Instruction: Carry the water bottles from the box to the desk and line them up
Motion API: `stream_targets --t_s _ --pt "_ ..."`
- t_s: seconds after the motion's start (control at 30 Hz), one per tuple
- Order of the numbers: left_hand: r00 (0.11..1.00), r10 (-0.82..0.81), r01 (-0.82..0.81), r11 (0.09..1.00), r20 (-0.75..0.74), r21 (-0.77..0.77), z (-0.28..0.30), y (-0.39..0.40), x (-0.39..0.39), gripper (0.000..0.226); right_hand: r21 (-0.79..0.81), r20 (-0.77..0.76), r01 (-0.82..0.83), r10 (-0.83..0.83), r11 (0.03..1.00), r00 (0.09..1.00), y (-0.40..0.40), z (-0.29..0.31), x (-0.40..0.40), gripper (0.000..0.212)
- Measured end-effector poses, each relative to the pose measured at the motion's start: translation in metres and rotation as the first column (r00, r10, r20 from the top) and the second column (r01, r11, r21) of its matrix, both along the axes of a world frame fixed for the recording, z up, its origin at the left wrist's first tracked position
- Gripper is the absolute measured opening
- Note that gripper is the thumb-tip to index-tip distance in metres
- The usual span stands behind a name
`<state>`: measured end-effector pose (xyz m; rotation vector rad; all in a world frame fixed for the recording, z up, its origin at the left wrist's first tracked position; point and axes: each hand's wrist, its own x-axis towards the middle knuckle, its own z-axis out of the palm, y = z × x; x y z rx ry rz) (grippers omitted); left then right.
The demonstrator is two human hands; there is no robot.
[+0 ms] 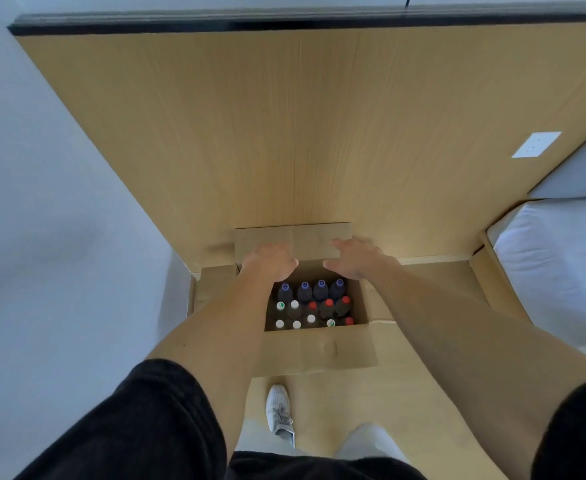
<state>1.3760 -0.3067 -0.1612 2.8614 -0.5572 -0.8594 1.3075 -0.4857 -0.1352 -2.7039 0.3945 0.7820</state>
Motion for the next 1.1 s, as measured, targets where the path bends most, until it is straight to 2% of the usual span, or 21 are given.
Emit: stream_targets --t_s 0.23,0.5,0.67,0.73,0.93,1.1 --pt "0.997 0.002 -0.005 0.999 -0.08 -0.037 -0.044 -0.002 0.039 0.054 -0.023 -0.047 -0.023 0.022 0.999 0.999 -0.011 -0.04 0.043 0.072" --pt "0.995 0.029 -0.03 0.999 -0.094 -0.012 -0.111 -0.023 0.075 0.055 0.061 -0.112 -0.043 0.05 0.997 0.992 -0.03 -0.136 0.076 0.069" --pt "0.99 0.036 -0.041 0.998 -0.138 -0.038 -0.178 -0.033 0.085 0.055 0.087 -0.202 -0.058 0.075 0.994 0.977 -0.046 -0.215 0.086 0.06" --pt "0.986 0.05 -0.057 0.998 -0.16 -0.039 -0.211 -0.031 0.087 0.055 0.084 -0.219 -0.044 0.061 0.996 0.974 -0.052 -0.25 0.085 0.064" --pt "0.967 0.1 -0.096 0.995 -0.232 0.03 -0.317 -0.015 0.09 0.054 0.112 -0.245 -0.009 0.036 0.994 0.969 -0.063 -0.355 0.085 0.06" --pt "0.96 0.122 -0.111 0.992 -0.252 0.059 -0.383 -0.007 0.092 0.045 0.146 -0.274 -0.027 0.066 0.989 0.959 -0.053 -0.419 0.083 0.059"
